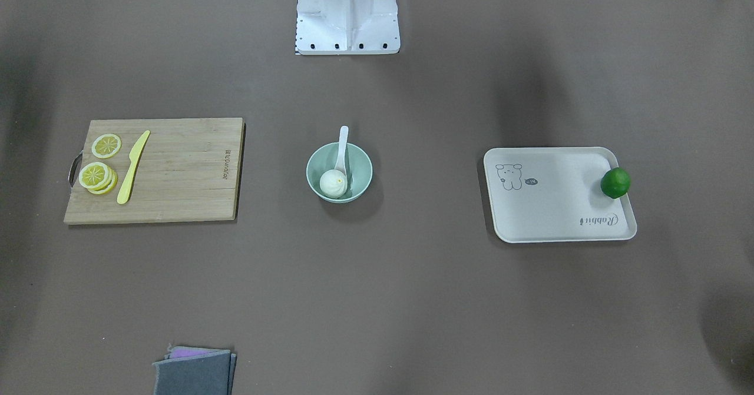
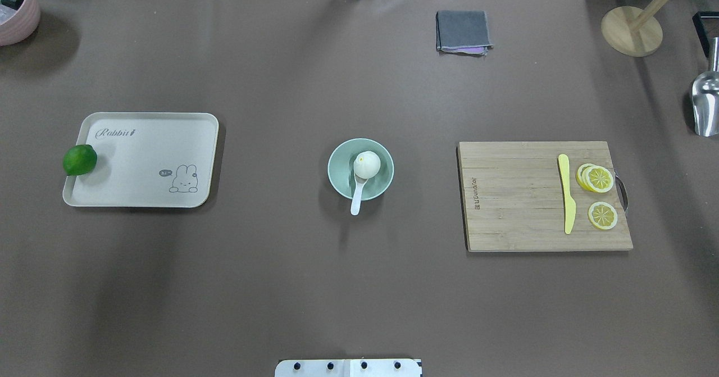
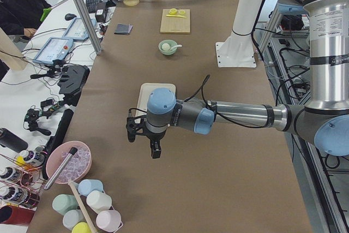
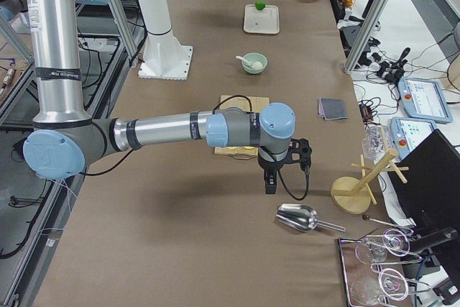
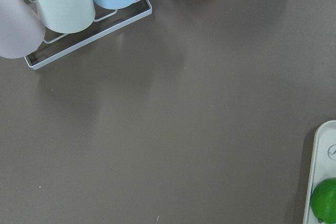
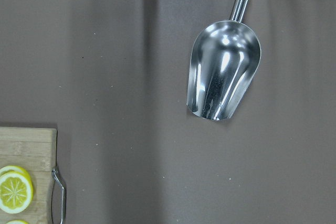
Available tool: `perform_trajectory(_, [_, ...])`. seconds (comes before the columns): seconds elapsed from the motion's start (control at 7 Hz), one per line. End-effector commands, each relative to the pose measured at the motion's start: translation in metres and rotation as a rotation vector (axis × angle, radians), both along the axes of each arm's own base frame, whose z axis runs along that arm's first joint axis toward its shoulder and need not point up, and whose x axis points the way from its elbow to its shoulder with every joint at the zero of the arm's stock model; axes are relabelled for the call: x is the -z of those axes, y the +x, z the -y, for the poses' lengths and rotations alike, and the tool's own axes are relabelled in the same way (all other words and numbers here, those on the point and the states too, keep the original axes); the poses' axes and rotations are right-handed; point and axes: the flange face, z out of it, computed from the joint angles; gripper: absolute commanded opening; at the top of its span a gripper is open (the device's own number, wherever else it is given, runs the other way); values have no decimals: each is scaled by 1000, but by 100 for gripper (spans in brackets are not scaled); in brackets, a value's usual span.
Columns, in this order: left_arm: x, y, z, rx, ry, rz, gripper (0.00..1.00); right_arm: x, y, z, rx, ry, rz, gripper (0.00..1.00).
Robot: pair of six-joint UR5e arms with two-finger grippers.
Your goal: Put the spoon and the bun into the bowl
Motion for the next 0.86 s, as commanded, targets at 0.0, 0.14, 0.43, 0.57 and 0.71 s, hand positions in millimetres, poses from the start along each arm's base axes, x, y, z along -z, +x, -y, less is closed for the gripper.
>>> perform_trajectory(0.0, [0,0,0,0,-1,-1,98,-5,0,-1,0,-10,4,100])
perform_trajectory(0.14, [-2,1,0,-1,-4,1,98,-11,0,-5,0,-23,4,100])
perform_trajectory(0.43, [-1,1,1,-2,-3,-2,98,-11,0,-6,0,-23,6,100])
perform_trajectory(0.57, [-1,1,2,-2,-3,-1,98,-11,-1,-9,0,-24,10,100])
perform_trajectory(0.71, [-1,1,1,-2,-3,-2,98,-11,-1,-9,-1,-26,12,100])
